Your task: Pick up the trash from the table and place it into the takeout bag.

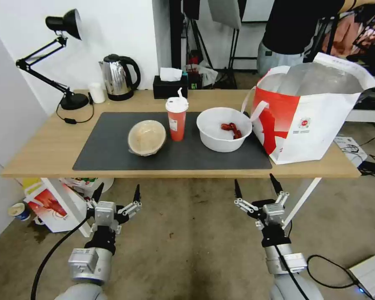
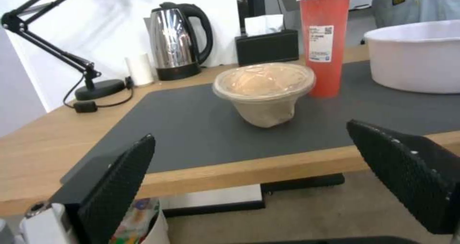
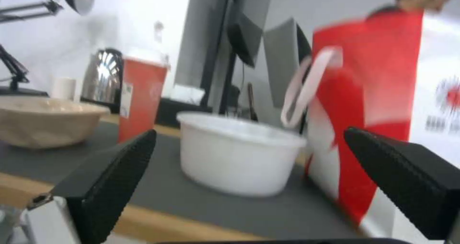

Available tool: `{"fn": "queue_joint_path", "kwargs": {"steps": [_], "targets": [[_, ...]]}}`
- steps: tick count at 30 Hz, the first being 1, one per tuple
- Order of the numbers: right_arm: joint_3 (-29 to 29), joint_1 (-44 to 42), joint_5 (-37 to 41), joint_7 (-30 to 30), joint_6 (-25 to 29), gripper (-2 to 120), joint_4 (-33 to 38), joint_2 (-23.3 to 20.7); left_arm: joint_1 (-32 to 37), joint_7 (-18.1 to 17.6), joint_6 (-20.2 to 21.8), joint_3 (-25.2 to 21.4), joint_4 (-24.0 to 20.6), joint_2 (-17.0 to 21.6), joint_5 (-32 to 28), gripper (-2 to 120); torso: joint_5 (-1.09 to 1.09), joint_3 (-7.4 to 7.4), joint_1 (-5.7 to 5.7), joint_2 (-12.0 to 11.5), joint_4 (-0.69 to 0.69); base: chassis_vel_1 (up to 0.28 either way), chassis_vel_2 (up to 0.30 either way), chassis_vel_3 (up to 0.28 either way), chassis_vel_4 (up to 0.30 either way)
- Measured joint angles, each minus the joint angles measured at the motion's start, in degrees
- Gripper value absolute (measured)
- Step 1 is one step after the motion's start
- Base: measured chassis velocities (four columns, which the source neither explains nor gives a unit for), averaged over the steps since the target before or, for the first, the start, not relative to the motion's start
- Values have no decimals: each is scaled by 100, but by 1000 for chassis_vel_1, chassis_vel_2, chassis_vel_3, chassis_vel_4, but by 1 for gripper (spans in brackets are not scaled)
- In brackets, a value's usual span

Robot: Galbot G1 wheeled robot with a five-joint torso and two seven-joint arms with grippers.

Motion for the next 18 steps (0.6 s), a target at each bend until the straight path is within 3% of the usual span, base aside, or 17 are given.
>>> {"fn": "queue_joint_path", "kwargs": {"steps": [1,4,10,18], "targets": [[56,-81,7,-10,39,100,218,-70,0,1,0,3,0,0,0,100,-14,0,1,0,-5,0,0,0,0],[91,-160,70,-23,-7,100,400,-144,0,1,0,3,0,0,0,100,-3,0,0,0,-5,0,0,0,0],[211,-242,298,-49,-241,100,743,-346,0,1,0,2,0,0,0,100,-4,0,0,0,-3,0,0,0,0],[793,-691,1114,-170,-1158,100,1731,-1146,0,1,1,2,0,0,0,100,-5,-1,0,0,-4,0,0,0,0]]}}
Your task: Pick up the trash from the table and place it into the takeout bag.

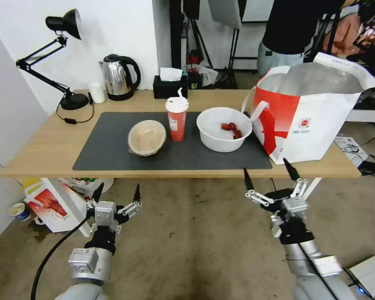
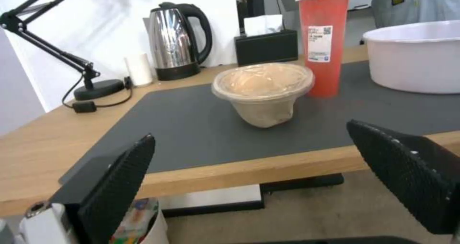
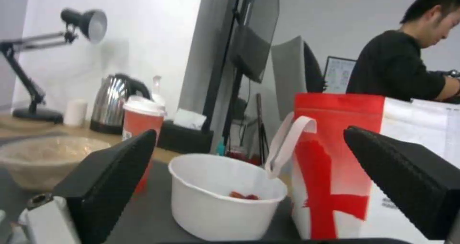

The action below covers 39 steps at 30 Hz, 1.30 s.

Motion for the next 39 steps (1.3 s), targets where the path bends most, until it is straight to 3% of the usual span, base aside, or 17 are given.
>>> {"fn": "queue_joint_path", "kwargs": {"steps": [9,12,19,22,31,34,36,39], "targets": [[647,138,-300,-401,-279,100,69,-891,0,0,0,0,0,0,0,100,0,0,0,0,1,0,0,0,0],[709,543,-372,-647,-359,100,11,-1593,0,0,0,0,0,0,0,100,0,0,0,0,2,0,0,0,0],[629,1201,78,-1102,-368,100,-147,-2506,0,0,0,0,0,0,0,100,1,0,0,0,0,0,0,0,0],[317,1990,702,-1386,-358,100,-355,-3138,0,0,0,0,0,0,0,100,0,1,-1,0,3,0,0,0,0],[-380,3307,1682,-1815,-383,100,-844,-3934,0,1,0,0,0,0,0,100,-1,1,-1,0,0,0,0,0,0],[-1149,4091,2137,-2105,-514,100,-1163,-4166,0,0,0,0,0,0,0,100,1,1,0,0,1,0,0,0,0],[-1225,4170,2182,-2147,-526,100,-1192,-4185,0,0,0,0,0,0,0,100,1,1,0,0,0,0,0,0,0],[-2071,5046,2622,-2508,-652,100,-1498,-4336,0,1,0,0,0,0,0,100,0,1,-1,0,1,0,0,0,0]]}}
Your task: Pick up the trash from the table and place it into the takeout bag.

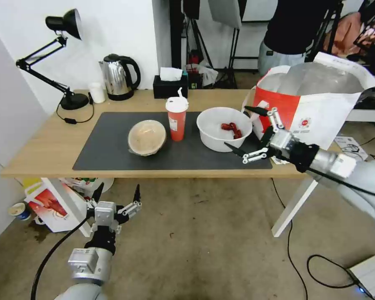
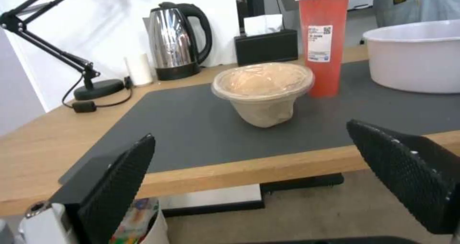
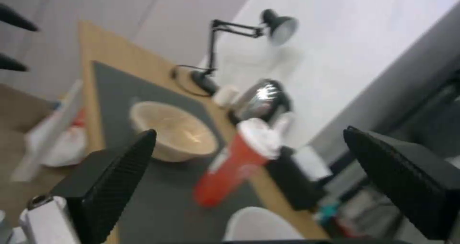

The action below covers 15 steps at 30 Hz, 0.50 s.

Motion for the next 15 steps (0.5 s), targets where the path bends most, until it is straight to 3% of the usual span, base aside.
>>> {"fn": "queue_joint_path", "kwargs": {"steps": [3,12,15], "targets": [[-772,889,368,-443,-121,100,-322,-71,-1,0,0,1,0,-1,0,100,-2,0,0,0,0,0,0,0,0],[-1000,1147,495,-610,-149,100,-430,-73,0,0,0,1,0,0,0,100,-1,0,0,0,1,0,0,0,0],[-1251,1420,724,-945,-218,100,-575,-65,0,0,0,0,0,0,0,100,-1,0,0,0,0,0,0,0,0]]}}
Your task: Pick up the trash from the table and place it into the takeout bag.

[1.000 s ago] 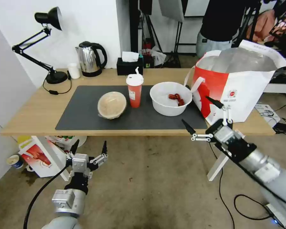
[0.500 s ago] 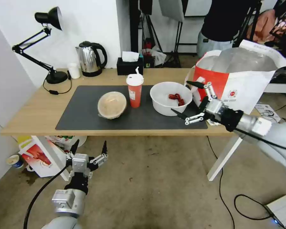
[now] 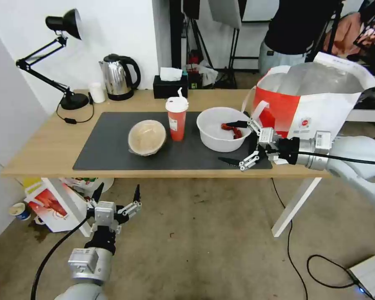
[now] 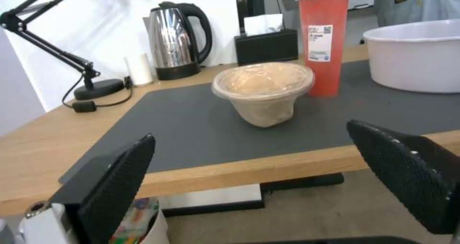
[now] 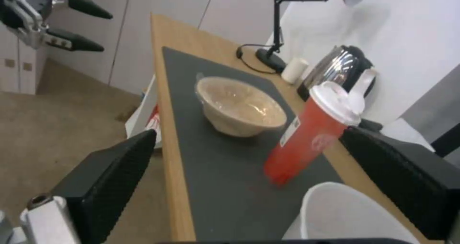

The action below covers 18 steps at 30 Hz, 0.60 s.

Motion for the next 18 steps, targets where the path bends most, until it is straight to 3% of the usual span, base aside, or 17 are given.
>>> {"fn": "queue_joint_path", "kwargs": {"steps": [4,11,18], "targets": [[-168,197,153,-499,-112,100,-206,44,0,0,0,0,0,0,0,100,0,-1,0,0,-1,0,0,0,0],[-230,309,129,-712,-176,100,-465,161,0,0,0,0,0,0,0,100,2,-1,0,0,-2,0,0,0,0],[-969,1425,321,-924,-341,100,-887,304,0,0,0,0,0,0,0,100,1,-1,0,0,-2,0,0,0,0]]}}
